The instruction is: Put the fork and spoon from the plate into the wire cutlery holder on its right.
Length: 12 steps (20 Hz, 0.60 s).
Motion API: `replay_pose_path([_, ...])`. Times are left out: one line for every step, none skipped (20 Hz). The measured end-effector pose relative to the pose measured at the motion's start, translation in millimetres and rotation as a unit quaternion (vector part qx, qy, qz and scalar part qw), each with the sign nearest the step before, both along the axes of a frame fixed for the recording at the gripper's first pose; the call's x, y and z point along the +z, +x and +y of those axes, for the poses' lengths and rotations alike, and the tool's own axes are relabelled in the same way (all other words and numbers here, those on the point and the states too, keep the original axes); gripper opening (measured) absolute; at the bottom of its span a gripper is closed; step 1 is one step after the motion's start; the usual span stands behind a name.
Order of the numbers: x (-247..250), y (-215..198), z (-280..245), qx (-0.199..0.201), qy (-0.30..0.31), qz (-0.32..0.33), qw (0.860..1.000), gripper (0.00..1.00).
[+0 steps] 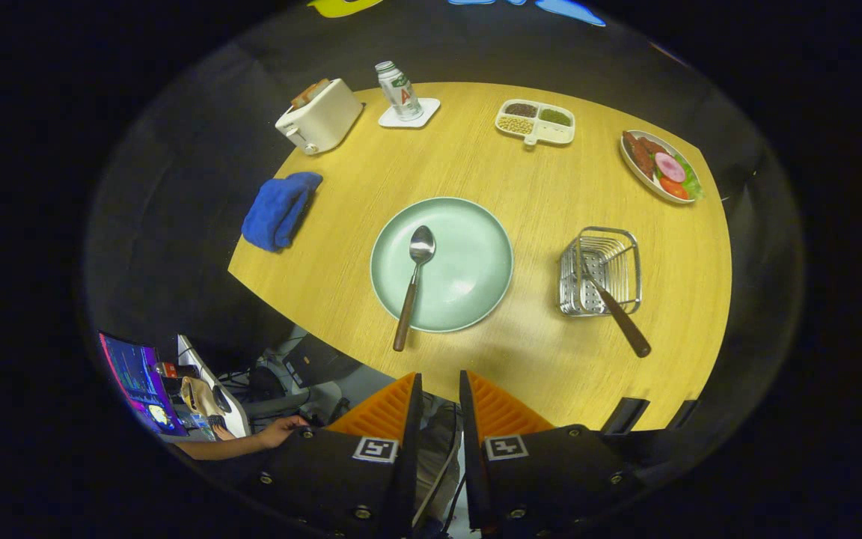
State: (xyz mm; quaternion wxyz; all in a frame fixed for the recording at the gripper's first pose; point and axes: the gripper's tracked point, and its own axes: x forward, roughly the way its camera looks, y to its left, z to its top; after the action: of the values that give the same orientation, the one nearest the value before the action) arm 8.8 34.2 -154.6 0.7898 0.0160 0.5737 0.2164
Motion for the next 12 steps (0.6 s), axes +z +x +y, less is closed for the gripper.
replay_pose_path([-5.7, -0.1, 8.3, 0.001, 0.005, 0.008, 1.000, 0.28])
replay_pose_path([-12.0, 1.3, 15.5, 0.002, 0.007, 0.015, 1.000, 0.28])
replay_pose_path([-19.3, 2.7, 21.3, 0.002, 0.007, 0.022, 1.000, 0.28])
replay_pose_path([-29.3, 3.1, 28.4, 0.004, 0.007, 0.031, 0.999, 0.29])
replay_pose_path([-31.1, 4.3, 34.6, 0.004, 0.010, 0.038, 0.999, 0.47])
replay_pose_path([-38.7, 4.6, 41.7, 0.004, 0.014, 0.045, 0.999, 0.49])
replay_pose_path([-46.5, 5.3, 45.9, -0.001, 0.014, 0.053, 0.999, 0.49])
replay_pose_path([-53.3, 6.8, 52.7, -0.002, 0.019, 0.058, 0.998, 0.49])
replay_pose_path([-60.3, 8.0, 57.1, -0.005, 0.018, 0.065, 0.998, 0.49])
replay_pose_path([-67.0, 9.4, 61.2, -0.008, 0.019, 0.070, 0.997, 0.49])
replay_pose_path([-73.9, 10.5, 65.0, -0.010, 0.018, 0.075, 0.997, 0.49])
replay_pose_path([-81.0, 10.3, 66.9, -0.012, 0.015, 0.082, 0.996, 0.49])
